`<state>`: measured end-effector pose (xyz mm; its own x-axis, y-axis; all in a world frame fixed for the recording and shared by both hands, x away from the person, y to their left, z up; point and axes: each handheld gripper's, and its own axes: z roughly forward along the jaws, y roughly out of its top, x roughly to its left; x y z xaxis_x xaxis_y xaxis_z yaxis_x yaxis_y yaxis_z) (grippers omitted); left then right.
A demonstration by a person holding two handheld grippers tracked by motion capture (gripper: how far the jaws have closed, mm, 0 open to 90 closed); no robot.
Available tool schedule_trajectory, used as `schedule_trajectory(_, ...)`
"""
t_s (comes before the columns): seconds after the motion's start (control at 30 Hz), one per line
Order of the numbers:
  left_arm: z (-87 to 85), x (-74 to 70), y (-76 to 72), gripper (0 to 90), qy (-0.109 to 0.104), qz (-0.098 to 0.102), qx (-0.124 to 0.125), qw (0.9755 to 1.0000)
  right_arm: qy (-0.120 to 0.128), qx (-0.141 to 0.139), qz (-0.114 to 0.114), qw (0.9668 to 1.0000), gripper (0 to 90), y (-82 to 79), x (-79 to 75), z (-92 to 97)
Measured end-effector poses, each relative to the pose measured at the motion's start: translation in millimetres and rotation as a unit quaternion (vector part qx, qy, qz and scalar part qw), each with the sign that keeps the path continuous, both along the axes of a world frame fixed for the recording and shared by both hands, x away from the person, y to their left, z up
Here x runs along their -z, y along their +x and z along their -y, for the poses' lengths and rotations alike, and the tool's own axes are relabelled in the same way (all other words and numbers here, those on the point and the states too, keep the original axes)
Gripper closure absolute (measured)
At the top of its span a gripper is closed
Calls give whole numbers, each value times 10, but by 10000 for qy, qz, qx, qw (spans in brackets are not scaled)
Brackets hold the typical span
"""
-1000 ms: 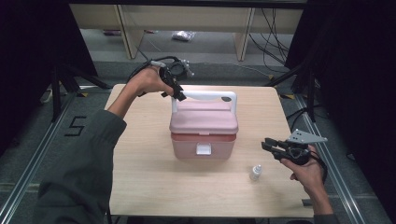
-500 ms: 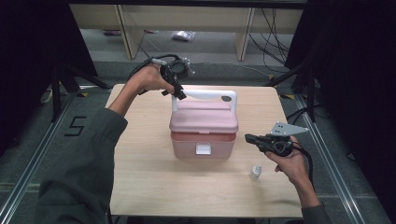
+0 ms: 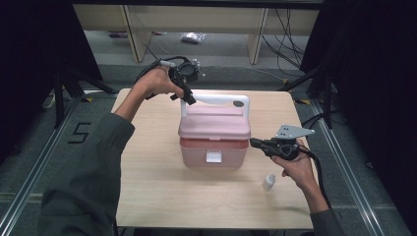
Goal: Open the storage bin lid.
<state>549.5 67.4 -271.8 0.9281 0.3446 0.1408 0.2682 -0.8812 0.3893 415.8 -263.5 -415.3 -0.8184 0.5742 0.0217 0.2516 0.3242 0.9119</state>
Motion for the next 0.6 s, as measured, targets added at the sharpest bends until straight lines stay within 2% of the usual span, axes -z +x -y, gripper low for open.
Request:
schedule_trajectory(0.1, 1, -1, 1, 674, -2, -6, -8, 10000, 67, 60, 47, 9999, 900, 22, 11, -27)
schedule_trajectory(0.2, -3, 1, -3, 674, -11, 3, 1, 10000, 65, 8, -35, 10000, 900, 53, 3, -39)
schedule_trajectory(0.23, -5, 1, -6, 674, -16, 4, 10, 10000, 137, -28, -101, 9999, 900, 57, 8, -52)
schedule_trajectory(0.27, -12, 6, -8, 673, -45, -2, -2, 10000, 190, 22, 81, 9998, 900, 83, 18, -66)
schedule_trajectory(0.37, -17, 9, -9, 670, -54, 4, -10, 10000, 166, -33, -7, 9999, 900, 79, 1, -62)
schedule_trajectory(0.4, -24, 9, -10, 667, -62, 24, -29, 10000, 230, 10, 68, 9997, 900, 83, -8, -70)
schedule_trajectory(0.5, -33, 8, -11, 654, -79, 39, -48, 9999, 169, -13, 48, 9998, 900, 84, -25, -59)
schedule_trajectory(0.6, -53, 14, -13, 630, -104, 12, -134, 9999, 170, -36, 130, 9998, 900, 99, -22, -64)
